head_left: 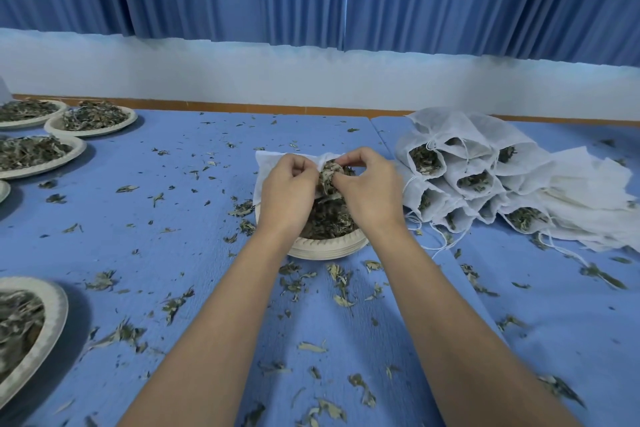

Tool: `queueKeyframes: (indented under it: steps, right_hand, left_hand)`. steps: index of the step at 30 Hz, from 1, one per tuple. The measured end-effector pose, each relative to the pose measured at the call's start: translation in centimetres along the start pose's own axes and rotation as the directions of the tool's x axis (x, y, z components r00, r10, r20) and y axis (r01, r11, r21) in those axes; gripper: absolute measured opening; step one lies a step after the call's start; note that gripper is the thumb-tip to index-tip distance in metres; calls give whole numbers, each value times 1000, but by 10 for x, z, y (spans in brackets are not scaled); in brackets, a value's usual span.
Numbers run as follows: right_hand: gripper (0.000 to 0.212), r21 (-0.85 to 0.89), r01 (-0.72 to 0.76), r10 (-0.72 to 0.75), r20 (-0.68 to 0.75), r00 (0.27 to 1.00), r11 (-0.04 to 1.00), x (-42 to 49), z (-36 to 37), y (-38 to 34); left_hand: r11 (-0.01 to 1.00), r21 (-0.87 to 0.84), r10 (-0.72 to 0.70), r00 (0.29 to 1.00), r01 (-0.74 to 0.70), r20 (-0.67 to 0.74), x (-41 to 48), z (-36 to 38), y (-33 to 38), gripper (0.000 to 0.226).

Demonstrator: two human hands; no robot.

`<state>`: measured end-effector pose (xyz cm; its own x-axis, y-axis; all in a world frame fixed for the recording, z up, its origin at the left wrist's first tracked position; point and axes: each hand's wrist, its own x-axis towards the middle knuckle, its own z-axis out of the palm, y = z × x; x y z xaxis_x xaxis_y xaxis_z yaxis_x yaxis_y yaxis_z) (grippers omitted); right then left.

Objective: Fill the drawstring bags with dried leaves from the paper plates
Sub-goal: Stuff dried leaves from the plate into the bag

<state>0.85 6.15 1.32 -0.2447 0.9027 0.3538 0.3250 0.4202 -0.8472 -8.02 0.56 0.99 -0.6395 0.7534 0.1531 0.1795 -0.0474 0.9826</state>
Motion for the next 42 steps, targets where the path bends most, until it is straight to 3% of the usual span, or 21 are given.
queueKeyframes:
  steps: [6, 9, 13, 17, 20, 24, 29, 33, 37, 42]
  right_hand:
    - [13, 32, 3, -3, -10, 1000, 999, 1, -1, 1]
    - [10, 185, -124, 115, 63, 991, 975, 2, -4, 0]
    - [15, 397, -354, 245, 299, 922, 847, 5, -11, -5]
    - [21, 517, -446, 262, 391, 882, 731, 6, -13, -7]
    - [17, 467, -368, 222, 338, 915, 804, 4, -9, -3]
    - [16, 367, -251, 177, 224, 958, 895, 4, 0, 3]
    - [21, 457, -276, 205, 199, 958, 846, 2, 2, 4]
    - [23, 546, -291, 245, 157, 957, 786, 3, 2, 3]
    - [34, 560, -317, 286, 145, 947, 765, 4, 3, 4]
    - [19, 552, -344, 275, 207, 939, 760, 3, 2, 4]
  left_hand:
    - [999, -39, 7, 989, -1, 146, 3, -9, -4, 16]
    - [997, -51, 58, 981, -49, 185, 5, -16, -9, 19]
    - [993, 15, 117, 984, -120, 137, 8, -19, -11, 20]
    - [978, 86, 189, 982, -190, 13, 8, -13, -10, 21]
    - [928, 262, 282, 959, -266, -26, 6, -10, -8, 26]
    - [903, 327, 301, 953, -278, -21, 4, -8, -7, 24]
    - [947, 222, 250, 967, -234, -49, 3, -10, -2, 25]
    - [952, 222, 204, 977, -211, 56, 2, -14, 2, 40]
    - [964, 202, 145, 978, -175, 151, 0, -16, 3, 38]
    - [943, 260, 179, 975, -208, 129, -1, -17, 1, 45]
